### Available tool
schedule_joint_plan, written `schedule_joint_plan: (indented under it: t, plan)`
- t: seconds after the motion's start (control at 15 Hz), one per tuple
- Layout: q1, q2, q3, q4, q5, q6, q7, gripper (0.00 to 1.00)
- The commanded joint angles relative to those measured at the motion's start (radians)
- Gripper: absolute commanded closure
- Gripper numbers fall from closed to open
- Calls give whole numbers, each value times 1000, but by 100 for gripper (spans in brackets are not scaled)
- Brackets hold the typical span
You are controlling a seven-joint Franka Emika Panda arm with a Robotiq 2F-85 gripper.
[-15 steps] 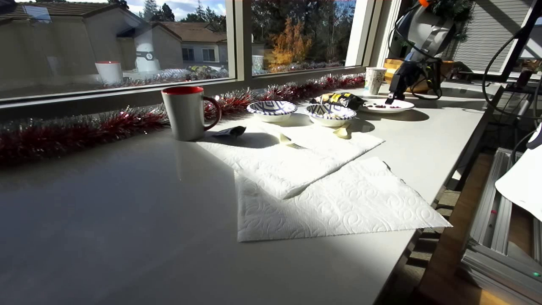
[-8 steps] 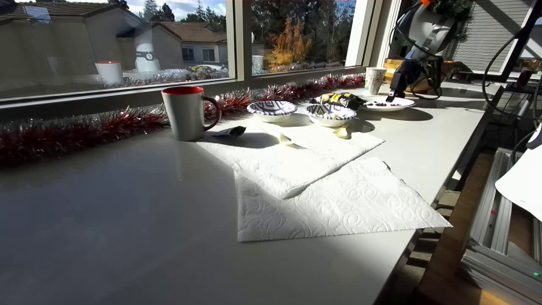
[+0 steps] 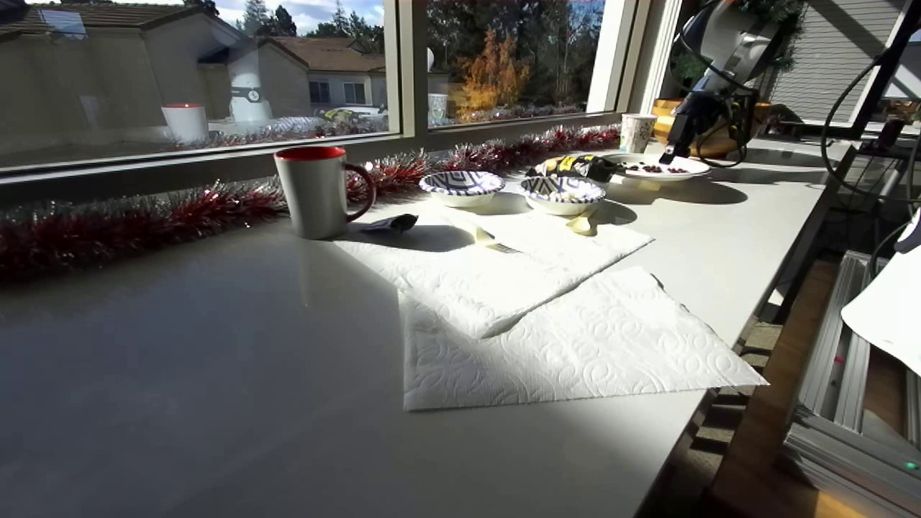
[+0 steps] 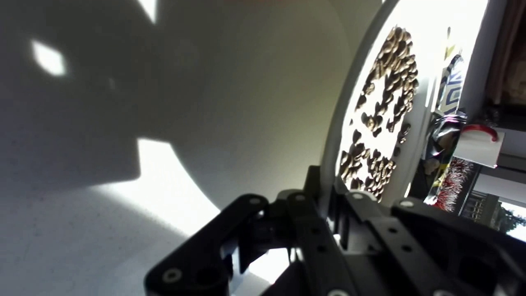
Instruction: Pour the beans on the plate into the bowl
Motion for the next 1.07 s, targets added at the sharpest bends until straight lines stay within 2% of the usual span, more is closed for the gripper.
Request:
schedule_joint_plan:
  t: [0.0,0.47,0.73,1.0]
  plan:
    - [-17,-21,15,7,28,-38,-23,99]
    - [19,-89,23,-32,29,-68,-6,99]
    - [54,-132,24,-81,77,-37,37,99]
    - [123,-179,15,-158,141,37,79,99]
